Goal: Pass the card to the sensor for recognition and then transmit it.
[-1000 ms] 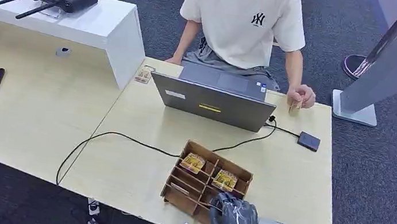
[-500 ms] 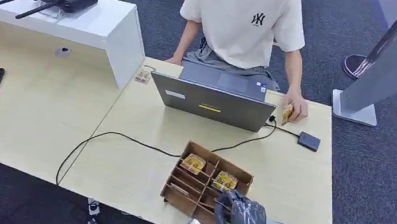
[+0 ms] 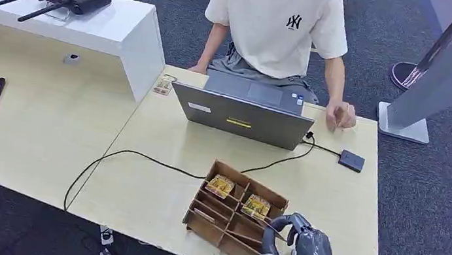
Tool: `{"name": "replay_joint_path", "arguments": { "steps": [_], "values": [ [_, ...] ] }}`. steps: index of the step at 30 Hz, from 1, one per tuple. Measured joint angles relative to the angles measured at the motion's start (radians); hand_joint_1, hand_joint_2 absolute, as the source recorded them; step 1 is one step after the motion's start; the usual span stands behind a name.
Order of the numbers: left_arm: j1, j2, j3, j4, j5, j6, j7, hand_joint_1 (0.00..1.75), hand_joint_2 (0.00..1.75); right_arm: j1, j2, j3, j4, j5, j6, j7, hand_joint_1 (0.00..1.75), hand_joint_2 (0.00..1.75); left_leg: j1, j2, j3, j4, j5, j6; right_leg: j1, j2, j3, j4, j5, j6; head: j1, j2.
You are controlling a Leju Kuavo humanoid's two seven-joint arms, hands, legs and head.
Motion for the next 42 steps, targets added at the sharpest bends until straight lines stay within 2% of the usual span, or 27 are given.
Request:
{"name": "replay_joint_path", "arguments": {
  "steps": [4, 8, 19, 28, 35, 38, 42],
  "values": [
    [0.006, 0.000, 0.006, 0.002, 0.006, 0.013, -0.005, 0.00, 0.00, 0.022, -0.015, -0.015, -0.061, -0.116, -0.003, -0.042, 1.75, 1.75, 0.000, 0.000, 0.000, 0.000, 0.000, 0.000, 0.000, 0.000, 0.000, 0.000, 0.000, 0.000, 0.000, 0.000],
    [0.008, 0.000, 0.016, 0.007, 0.010, 0.018, -0.008, 0.00, 0.00, 0.033, -0.023, -0.026, -0.103, -0.156, -0.004, -0.055, 1.75, 1.75, 0.000, 0.000, 0.000, 0.000, 0.000, 0.000, 0.000, 0.000, 0.000, 0.000, 0.000, 0.000, 0.000, 0.000],
    [0.008, 0.000, 0.023, 0.010, 0.011, 0.024, -0.010, 0.00, 0.00, 0.040, -0.028, -0.042, -0.132, -0.201, -0.004, -0.072, 1.75, 1.75, 0.000, 0.000, 0.000, 0.000, 0.000, 0.000, 0.000, 0.000, 0.000, 0.000, 0.000, 0.000, 0.000, 0.000],
    [0.007, -0.002, 0.023, 0.010, -0.003, 0.020, -0.011, 0.00, 0.00, 0.017, -0.026, -0.052, -0.138, -0.167, 0.001, -0.082, 1.75, 1.75, 0.000, 0.000, 0.000, 0.000, 0.000, 0.000, 0.000, 0.000, 0.000, 0.000, 0.000, 0.000, 0.000, 0.000],
    [0.000, -0.008, 0.018, 0.010, -0.036, -0.007, 0.001, 0.00, 0.00, -0.062, 0.025, -0.082, -0.137, -0.076, 0.054, -0.069, 1.75, 1.75, 0.000, 0.000, 0.000, 0.000, 0.001, 0.000, 0.000, 0.000, 0.001, 0.000, 0.001, -0.001, 0.000, 0.000],
    [-0.009, -0.008, 0.008, 0.010, -0.050, -0.026, 0.007, 0.00, 0.00, -0.144, 0.057, -0.104, -0.116, -0.043, 0.084, -0.039, 1.75, 1.75, 0.000, 0.002, 0.000, 0.000, 0.002, -0.002, 0.000, 0.002, -0.001, 0.001, 0.002, -0.002, 0.000, 0.000],
    [-0.017, -0.008, -0.005, 0.010, -0.055, -0.029, 0.008, 0.00, 0.00, -0.197, 0.085, -0.123, -0.097, -0.035, 0.091, -0.029, 1.75, 1.75, 0.000, 0.000, 0.000, 0.000, 0.002, -0.002, 0.000, 0.000, 0.000, 0.001, 0.002, -0.002, 0.000, 0.000]
  ]
}}
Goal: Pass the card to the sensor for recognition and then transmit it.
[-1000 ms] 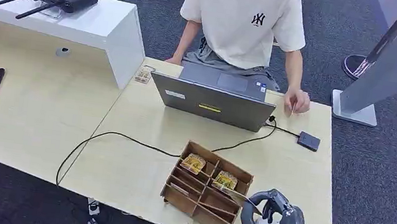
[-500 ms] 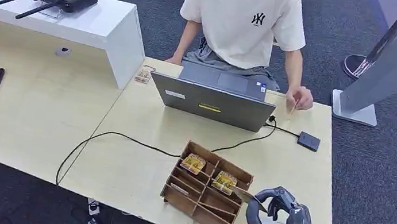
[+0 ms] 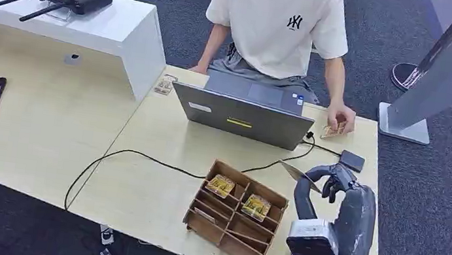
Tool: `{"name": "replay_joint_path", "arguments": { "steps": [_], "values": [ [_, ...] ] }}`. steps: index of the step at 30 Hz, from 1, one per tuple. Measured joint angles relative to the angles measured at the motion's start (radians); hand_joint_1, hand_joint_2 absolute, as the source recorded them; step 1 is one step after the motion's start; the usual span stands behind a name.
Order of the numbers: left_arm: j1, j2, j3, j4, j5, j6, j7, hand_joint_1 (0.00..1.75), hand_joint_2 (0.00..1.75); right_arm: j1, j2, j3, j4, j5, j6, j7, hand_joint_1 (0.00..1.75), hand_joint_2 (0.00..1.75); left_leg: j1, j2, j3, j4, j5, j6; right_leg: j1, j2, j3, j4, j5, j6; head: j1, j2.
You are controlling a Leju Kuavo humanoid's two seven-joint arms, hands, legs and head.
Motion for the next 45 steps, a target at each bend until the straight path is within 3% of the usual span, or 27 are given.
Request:
{"name": "replay_joint_path", "arguments": {
  "steps": [3, 9, 13, 18, 24, 38, 39, 45],
  "values": [
    [-0.001, 0.000, -0.005, 0.000, -0.013, -0.011, 0.001, 0.00, 0.00, -0.032, 0.011, -0.004, 0.017, 0.033, 0.018, 0.022, 1.75, 1.75, 0.000, 0.001, 0.000, 0.000, 0.000, 0.000, 0.000, 0.001, -0.001, 0.000, 0.000, 0.000, 0.000, 0.000],
    [-0.029, -0.003, -0.046, -0.001, -0.061, -0.078, 0.018, 0.00, 0.00, -0.242, 0.049, -0.034, 0.161, 0.149, 0.126, 0.135, 1.75, 1.75, 0.000, 0.001, 0.000, 0.000, 0.003, 0.000, 0.000, 0.001, 0.000, 0.001, 0.002, 0.001, 0.000, 0.000],
    [-0.047, -0.008, -0.086, -0.002, -0.087, -0.122, 0.021, 0.00, 0.00, -0.385, 0.067, -0.064, 0.331, 0.271, 0.190, 0.214, 1.75, 1.75, 0.000, 0.001, 0.000, 0.000, 0.004, 0.000, 0.000, 0.001, -0.001, 0.002, 0.004, 0.000, 0.000, 0.000],
    [-0.065, -0.010, -0.134, -0.003, -0.098, -0.157, 0.021, 0.00, 0.00, -0.520, 0.075, -0.107, 0.541, 0.447, 0.220, 0.278, 1.75, 1.75, 0.000, 0.000, -0.001, 0.000, 0.004, 0.000, 0.000, 0.000, -0.001, 0.002, 0.004, 0.000, 0.001, 0.000],
    [-0.074, -0.010, -0.174, -0.005, -0.105, -0.177, 0.010, 0.00, 0.00, -0.586, 0.075, -0.130, 0.684, 0.634, 0.236, 0.290, 1.75, 1.75, 0.000, 0.000, -0.001, 0.001, 0.004, 0.000, 0.000, 0.001, -0.002, 0.002, 0.004, 0.000, 0.000, 0.000],
    [-0.080, -0.010, -0.200, -0.007, -0.106, -0.189, -0.006, 0.00, 0.00, -0.598, 0.084, -0.154, 0.756, 0.700, 0.250, 0.273, 1.75, 1.75, 0.000, 0.000, -0.002, 0.000, 0.004, 0.000, 0.000, 0.000, -0.002, 0.002, 0.004, 0.000, 0.000, 0.000],
    [-0.080, -0.010, -0.200, -0.007, -0.106, -0.189, -0.006, 0.00, 0.00, -0.597, 0.084, -0.157, 0.758, 0.703, 0.251, 0.272, 0.00, 1.75, 0.000, 0.000, -0.002, 0.000, 0.004, 0.000, 0.000, 0.001, -0.002, 0.002, 0.004, 0.000, 0.000, 0.000],
    [-0.080, -0.009, -0.200, -0.007, -0.106, -0.189, -0.010, 0.00, 0.00, -0.595, 0.084, -0.177, 0.769, 0.707, 0.259, 0.271, 0.00, 1.75, 0.000, 0.000, -0.002, 0.000, 0.004, 0.000, 0.000, 0.001, -0.003, 0.002, 0.004, 0.000, 0.000, 0.000]
  ]
}}
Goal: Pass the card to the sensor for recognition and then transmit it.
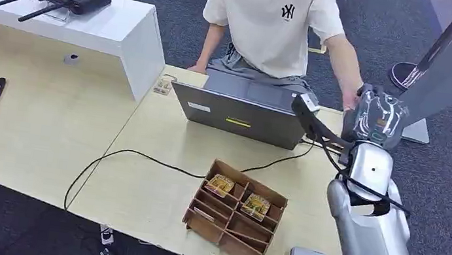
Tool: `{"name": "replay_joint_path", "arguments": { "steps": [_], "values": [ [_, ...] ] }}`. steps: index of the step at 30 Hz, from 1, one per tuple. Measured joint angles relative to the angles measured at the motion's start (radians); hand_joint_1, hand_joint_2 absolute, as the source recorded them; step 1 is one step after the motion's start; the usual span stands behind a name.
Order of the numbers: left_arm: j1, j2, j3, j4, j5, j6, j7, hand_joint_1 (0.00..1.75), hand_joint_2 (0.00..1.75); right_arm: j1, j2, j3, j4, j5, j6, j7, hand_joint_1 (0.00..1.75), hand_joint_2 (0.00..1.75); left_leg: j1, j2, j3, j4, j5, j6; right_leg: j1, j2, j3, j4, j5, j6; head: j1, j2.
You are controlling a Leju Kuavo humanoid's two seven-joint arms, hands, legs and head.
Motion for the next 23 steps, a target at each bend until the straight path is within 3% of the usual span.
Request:
{"name": "replay_joint_path", "arguments": {
  "steps": [5, 10, 14, 18, 19, 23],
  "values": [
    [0.000, 0.001, 0.000, 0.000, 0.004, 0.006, -0.002, 0.00, 0.00, 0.020, 0.016, -0.029, -0.006, -0.045, -0.020, -0.041, 0.00, 1.75, 0.000, 0.000, 0.000, 0.000, 0.000, 0.000, 0.000, 0.000, 0.000, 0.000, 0.000, 0.000, 0.000, 0.000],
    [0.004, 0.003, 0.002, 0.000, 0.027, 0.025, -0.001, 0.00, 0.00, 0.077, 0.056, -0.067, -0.078, -0.200, -0.087, -0.145, 0.00, 1.75, 0.001, 0.000, 0.000, 0.000, 0.000, 0.000, 0.000, 0.000, 0.000, 0.000, 0.000, 0.000, 0.000, 0.000],
    [0.022, 0.007, 0.028, 0.000, 0.064, 0.074, 0.007, 0.00, 0.00, 0.182, 0.127, -0.101, -0.214, -0.578, -0.164, -0.290, 0.00, 1.75, 0.001, 0.000, 0.000, -0.001, 0.000, 0.000, 0.000, 0.000, -0.001, 0.000, -0.001, -0.001, 0.000, 0.000],
    [0.047, 0.018, 0.071, 0.000, 0.095, 0.122, -0.003, 0.00, 0.00, 0.322, 0.146, -0.094, -0.365, -0.988, -0.220, -0.434, 0.00, 1.75, 0.001, -0.002, -0.001, -0.001, -0.001, -0.001, 0.001, -0.002, -0.001, 0.000, -0.004, -0.001, 0.000, 0.000],
    [0.055, 0.019, 0.082, 0.000, 0.100, 0.132, -0.006, 0.00, 0.00, 0.367, 0.146, -0.091, -0.409, -1.122, -0.222, -0.487, 0.00, 1.75, 0.001, -0.002, -0.001, -0.001, -0.002, 0.000, 0.001, -0.002, -0.001, 0.000, -0.004, -0.001, 0.000, 0.000],
    [0.074, 0.023, 0.117, 0.000, 0.106, 0.144, -0.016, 0.00, 0.00, 0.535, 0.129, -0.087, -0.550, -1.390, -0.157, -0.604, 0.00, 1.75, 0.000, -0.002, -0.001, -0.001, -0.004, 0.000, 0.001, -0.002, -0.001, -0.001, -0.005, -0.001, 0.000, 0.000]
  ]
}}
